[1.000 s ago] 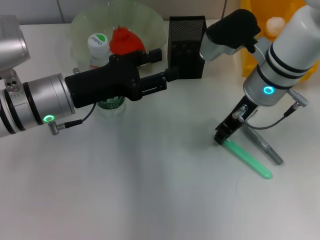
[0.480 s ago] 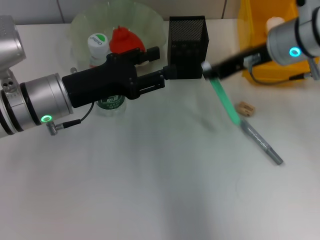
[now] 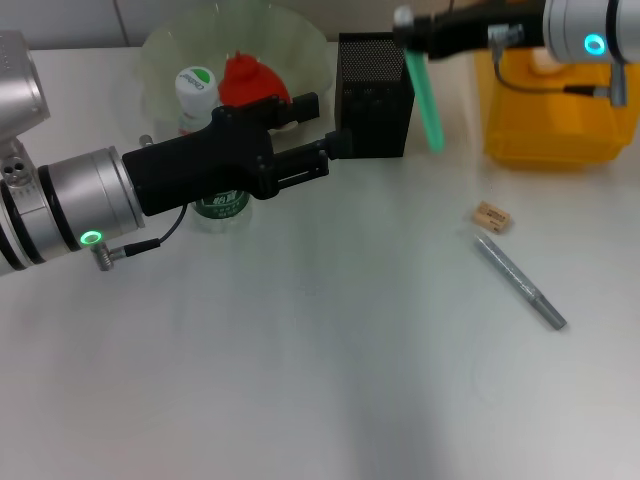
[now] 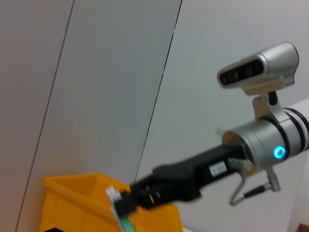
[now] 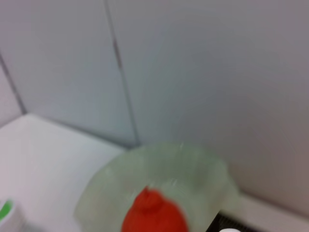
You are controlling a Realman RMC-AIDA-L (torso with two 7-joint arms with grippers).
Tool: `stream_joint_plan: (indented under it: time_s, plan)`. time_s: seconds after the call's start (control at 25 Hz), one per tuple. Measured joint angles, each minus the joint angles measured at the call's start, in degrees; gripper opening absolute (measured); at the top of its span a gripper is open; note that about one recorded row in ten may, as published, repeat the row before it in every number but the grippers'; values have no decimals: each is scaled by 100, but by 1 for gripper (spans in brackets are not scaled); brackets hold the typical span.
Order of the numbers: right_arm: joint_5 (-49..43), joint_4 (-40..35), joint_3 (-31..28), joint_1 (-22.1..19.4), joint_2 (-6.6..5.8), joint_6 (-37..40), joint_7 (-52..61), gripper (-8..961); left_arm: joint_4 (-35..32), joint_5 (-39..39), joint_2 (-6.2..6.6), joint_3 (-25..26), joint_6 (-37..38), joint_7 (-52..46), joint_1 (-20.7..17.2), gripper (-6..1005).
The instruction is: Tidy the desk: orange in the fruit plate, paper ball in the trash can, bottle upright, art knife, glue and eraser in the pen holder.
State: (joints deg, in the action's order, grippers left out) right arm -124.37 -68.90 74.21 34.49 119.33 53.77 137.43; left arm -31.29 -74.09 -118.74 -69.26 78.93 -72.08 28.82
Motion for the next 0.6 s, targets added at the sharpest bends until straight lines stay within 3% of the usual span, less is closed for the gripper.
stream_joint_plan:
  time_s: [0.12, 0.32, 0.6]
  plan:
    - [415, 30, 27, -11, 8, -424, -416, 189, 0, 0, 7, 0, 1, 1, 0, 681]
    - [2116, 509, 37, 43, 2, -971, -1950, 190, 0, 0, 26, 0, 100, 2, -14, 681]
    - [3384, 1233, -32, 158, -2, -1129, -3459, 191, -3, -1, 69, 297, 376, 2, -157, 681]
